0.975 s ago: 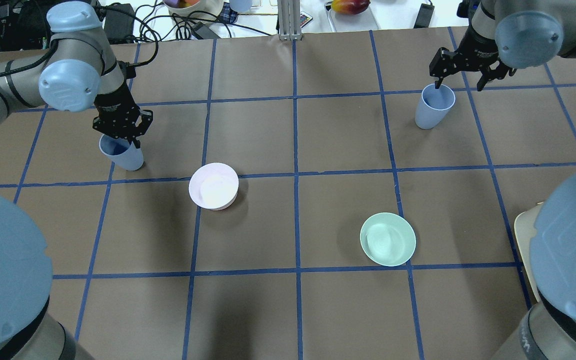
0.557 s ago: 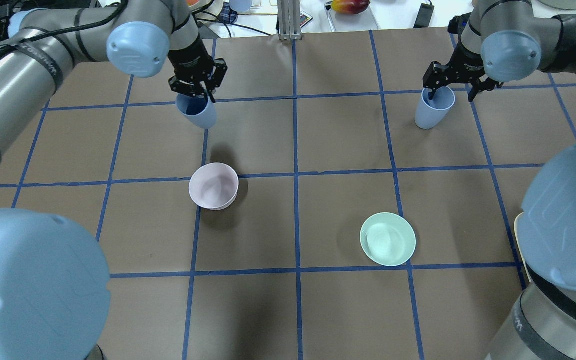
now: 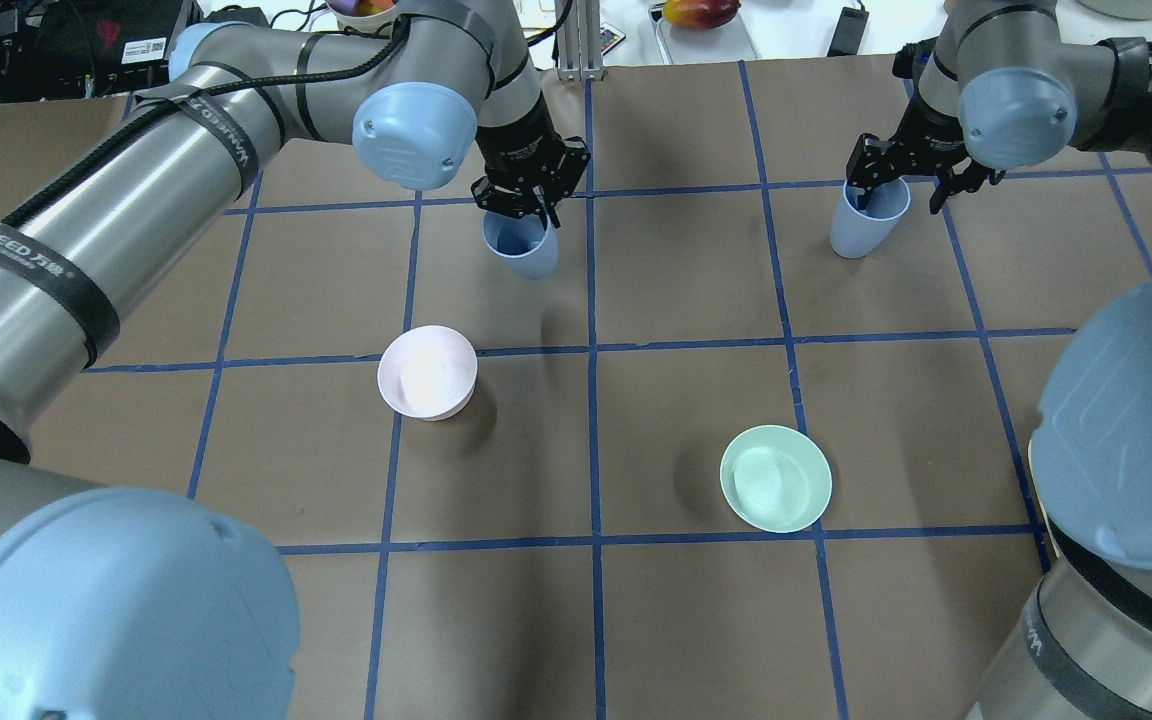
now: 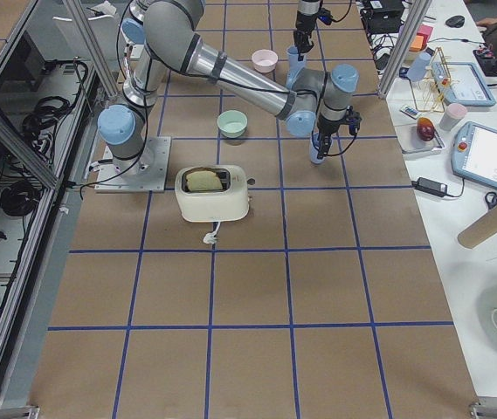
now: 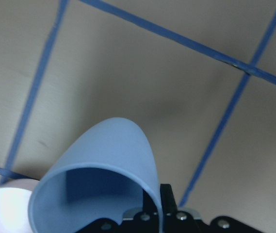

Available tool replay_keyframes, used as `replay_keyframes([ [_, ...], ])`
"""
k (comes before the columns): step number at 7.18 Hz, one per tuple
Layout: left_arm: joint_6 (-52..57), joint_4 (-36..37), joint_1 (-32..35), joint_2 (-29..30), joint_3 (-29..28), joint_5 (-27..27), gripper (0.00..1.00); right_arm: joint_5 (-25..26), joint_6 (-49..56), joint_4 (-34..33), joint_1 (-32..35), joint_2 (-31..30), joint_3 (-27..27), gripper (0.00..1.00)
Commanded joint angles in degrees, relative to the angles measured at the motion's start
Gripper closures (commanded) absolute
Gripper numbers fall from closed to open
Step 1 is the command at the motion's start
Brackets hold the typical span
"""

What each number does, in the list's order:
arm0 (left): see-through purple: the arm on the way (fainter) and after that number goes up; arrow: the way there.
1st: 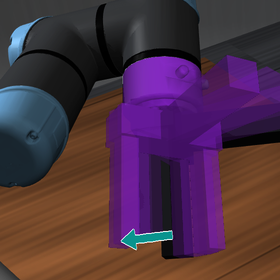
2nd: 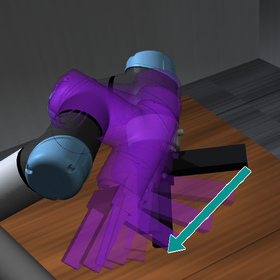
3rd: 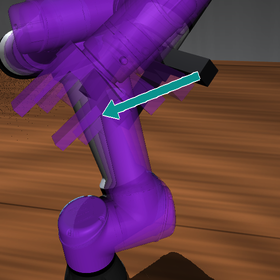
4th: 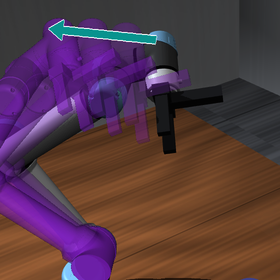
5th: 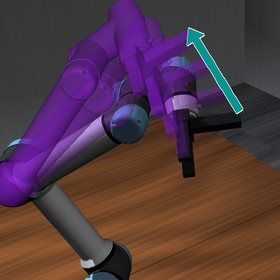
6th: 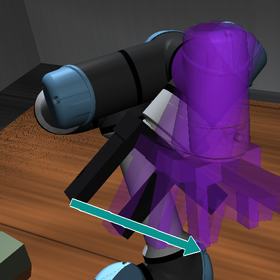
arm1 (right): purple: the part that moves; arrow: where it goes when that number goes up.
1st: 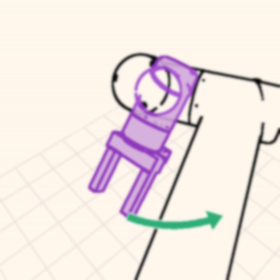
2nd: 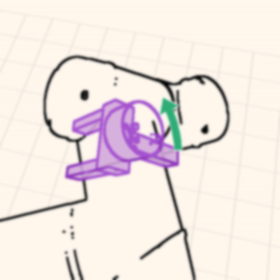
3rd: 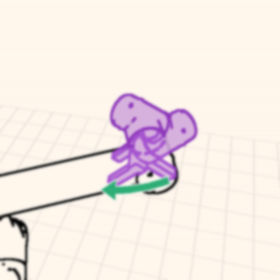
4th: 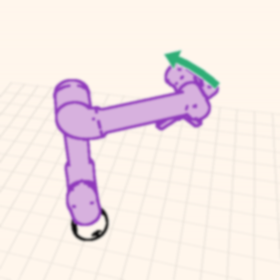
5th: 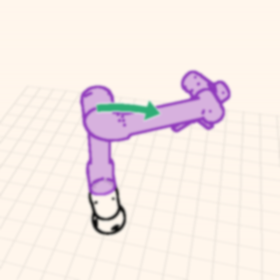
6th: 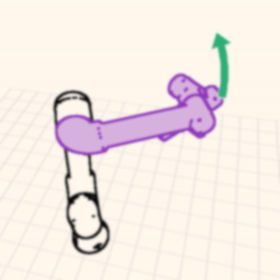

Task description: Stack blue cups with both arms

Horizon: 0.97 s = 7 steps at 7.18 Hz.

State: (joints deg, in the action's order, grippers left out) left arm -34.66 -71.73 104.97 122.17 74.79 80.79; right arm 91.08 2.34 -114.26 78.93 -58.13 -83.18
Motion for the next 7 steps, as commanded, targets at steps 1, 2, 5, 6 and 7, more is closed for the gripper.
replay_keyframes([
  [1, 0.3, 7.9, 2.1, 3.0, -0.1, -0.3, 1.0, 0.0, -0.5, 0.0, 0.0, 0.0, -0.8, 0.76],
  [2, 0.5, 9.5, 2.3, 4.6, -0.2, -0.4, 1.0, 0.1, -0.6, 0.5, 0.0, 0.0, -0.9, 1.0],
  [5, 0.6, 9.9, 2.9, 6.2, -0.2, -0.3, 0.01, -0.1, -0.6, 4.2, 0.0, -1.3, 1.3, 1.0],
  [6, 0.6, 10.1, 2.9, 4.2, -0.6, -0.5, 0.0, -2.0, -0.6, 9.1, 0.3, -2.7, 3.6, 1.0],
  [7, 0.6, 8.8, 2.4, 2.6, -3.7, -0.2, 0.0, -3.8, -0.7, 15.1, 0.4, -3.8, 6.5, 1.0],
])
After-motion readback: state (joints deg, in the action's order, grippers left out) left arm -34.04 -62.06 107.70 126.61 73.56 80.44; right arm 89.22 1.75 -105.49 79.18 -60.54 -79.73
